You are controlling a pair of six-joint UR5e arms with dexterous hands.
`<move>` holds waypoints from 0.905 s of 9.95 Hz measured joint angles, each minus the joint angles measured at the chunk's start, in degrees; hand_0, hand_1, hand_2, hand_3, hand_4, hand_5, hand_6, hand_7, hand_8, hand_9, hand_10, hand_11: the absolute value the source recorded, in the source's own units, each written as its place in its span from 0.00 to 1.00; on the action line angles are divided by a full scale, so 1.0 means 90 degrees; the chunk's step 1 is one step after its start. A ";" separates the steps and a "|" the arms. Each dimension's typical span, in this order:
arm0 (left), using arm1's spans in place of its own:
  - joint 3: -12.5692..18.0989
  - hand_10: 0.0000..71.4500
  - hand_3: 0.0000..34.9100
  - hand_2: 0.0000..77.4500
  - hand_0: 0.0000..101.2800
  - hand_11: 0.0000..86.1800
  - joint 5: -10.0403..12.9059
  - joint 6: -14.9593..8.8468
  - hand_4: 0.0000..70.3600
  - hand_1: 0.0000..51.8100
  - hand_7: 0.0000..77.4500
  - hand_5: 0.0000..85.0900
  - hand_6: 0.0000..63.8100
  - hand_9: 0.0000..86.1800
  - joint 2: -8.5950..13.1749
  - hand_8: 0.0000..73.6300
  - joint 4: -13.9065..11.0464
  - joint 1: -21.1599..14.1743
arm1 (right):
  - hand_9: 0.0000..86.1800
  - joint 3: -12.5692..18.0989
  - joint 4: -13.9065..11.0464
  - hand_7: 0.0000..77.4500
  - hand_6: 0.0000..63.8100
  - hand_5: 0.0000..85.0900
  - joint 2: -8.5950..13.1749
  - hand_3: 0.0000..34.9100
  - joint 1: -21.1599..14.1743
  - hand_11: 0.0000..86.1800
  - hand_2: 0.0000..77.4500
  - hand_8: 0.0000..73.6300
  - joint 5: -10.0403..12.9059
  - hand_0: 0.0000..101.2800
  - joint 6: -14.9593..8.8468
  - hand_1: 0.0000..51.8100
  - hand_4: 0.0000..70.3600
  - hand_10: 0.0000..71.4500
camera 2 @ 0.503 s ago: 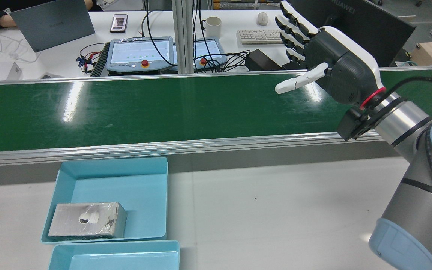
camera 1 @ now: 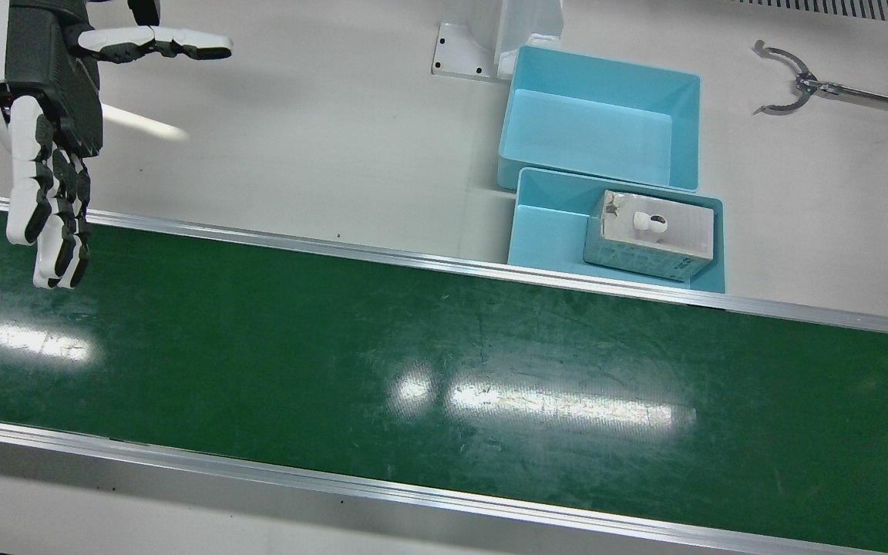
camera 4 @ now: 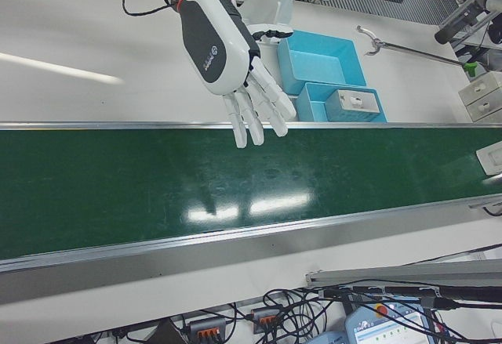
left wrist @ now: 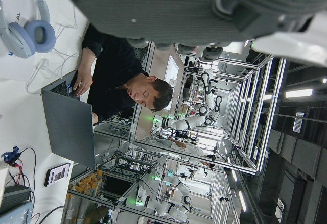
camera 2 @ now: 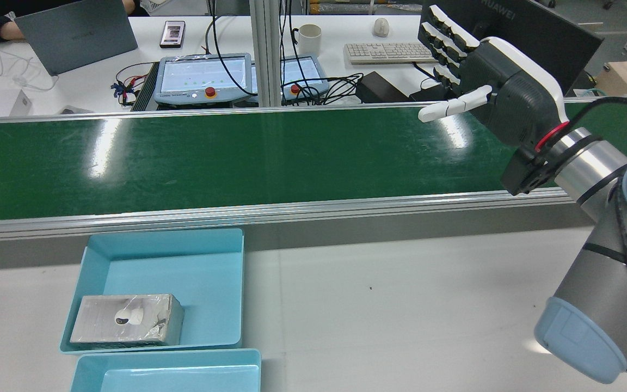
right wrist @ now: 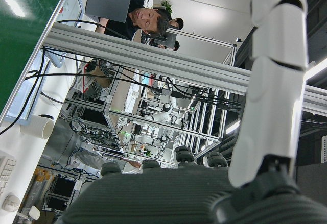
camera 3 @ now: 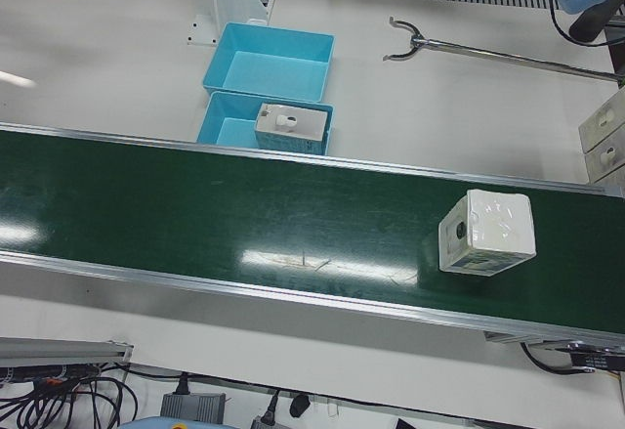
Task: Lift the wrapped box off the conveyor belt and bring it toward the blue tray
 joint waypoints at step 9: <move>0.0000 0.00 0.00 0.01 0.00 0.00 0.0000 0.0000 0.00 0.00 0.01 0.01 0.00 0.00 0.0000 0.00 0.0000 0.0000 | 0.01 -0.1023 0.0691 0.00 0.00 0.01 0.0117 0.59 0.0580 0.02 0.02 0.00 -0.0692 0.45 0.0226 0.21 0.00 0.00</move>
